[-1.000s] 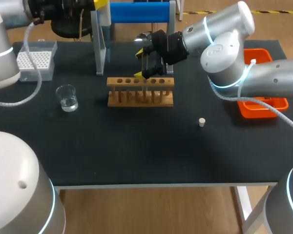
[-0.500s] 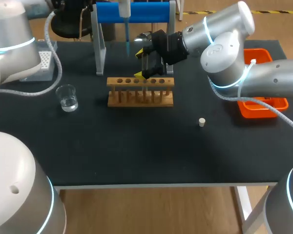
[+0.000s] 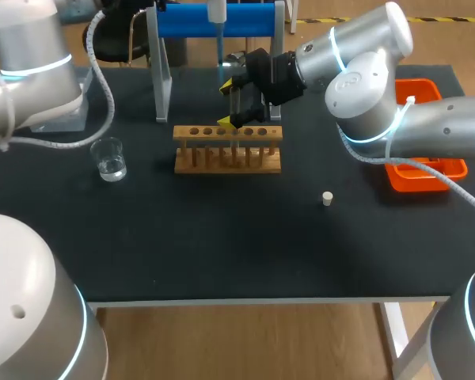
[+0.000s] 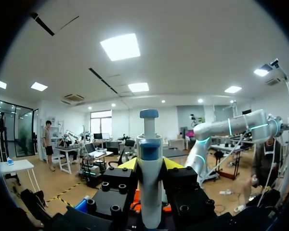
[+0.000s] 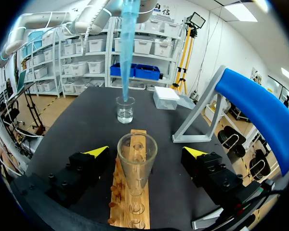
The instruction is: Invert the test tube, pick up the pipette, mount the tip to pipette, aspirate from beaker and dispense into the tube, eject the tip, return the pipette, and cap with the stopper.
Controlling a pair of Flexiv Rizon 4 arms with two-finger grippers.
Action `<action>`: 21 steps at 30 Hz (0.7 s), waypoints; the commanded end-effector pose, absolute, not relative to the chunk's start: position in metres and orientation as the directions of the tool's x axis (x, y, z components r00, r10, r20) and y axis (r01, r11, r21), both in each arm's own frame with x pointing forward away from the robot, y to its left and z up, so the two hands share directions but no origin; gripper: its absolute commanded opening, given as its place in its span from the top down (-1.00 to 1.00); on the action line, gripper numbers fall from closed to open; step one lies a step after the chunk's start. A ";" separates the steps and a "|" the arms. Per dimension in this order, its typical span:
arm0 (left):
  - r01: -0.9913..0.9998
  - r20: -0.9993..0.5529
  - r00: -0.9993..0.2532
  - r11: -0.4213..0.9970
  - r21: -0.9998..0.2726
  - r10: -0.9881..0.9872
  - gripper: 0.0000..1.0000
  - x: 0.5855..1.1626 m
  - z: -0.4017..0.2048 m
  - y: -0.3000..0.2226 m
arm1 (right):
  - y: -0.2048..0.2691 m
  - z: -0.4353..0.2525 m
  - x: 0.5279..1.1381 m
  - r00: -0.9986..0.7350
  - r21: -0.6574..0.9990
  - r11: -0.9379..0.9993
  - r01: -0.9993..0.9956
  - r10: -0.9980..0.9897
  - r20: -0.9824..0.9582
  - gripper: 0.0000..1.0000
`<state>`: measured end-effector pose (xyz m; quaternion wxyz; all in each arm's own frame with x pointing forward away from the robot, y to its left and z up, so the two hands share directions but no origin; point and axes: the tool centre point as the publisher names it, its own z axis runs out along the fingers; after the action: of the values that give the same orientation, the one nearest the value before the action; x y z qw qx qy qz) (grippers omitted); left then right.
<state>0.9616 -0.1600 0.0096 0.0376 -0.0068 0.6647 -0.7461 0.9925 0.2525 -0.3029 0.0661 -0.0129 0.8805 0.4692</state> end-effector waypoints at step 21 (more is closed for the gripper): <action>0.025 -0.021 -0.999 -0.132 -0.991 -0.032 1.00 0.975 0.004 -0.179 | 0.253 -0.302 0.993 -0.991 0.823 0.562 -0.084 0.037 -0.126 -1.00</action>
<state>0.9696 -0.1778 0.0040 0.0225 -0.0063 0.6585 -0.7522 0.9925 0.2525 -0.3029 0.0661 -0.0129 0.8805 0.4692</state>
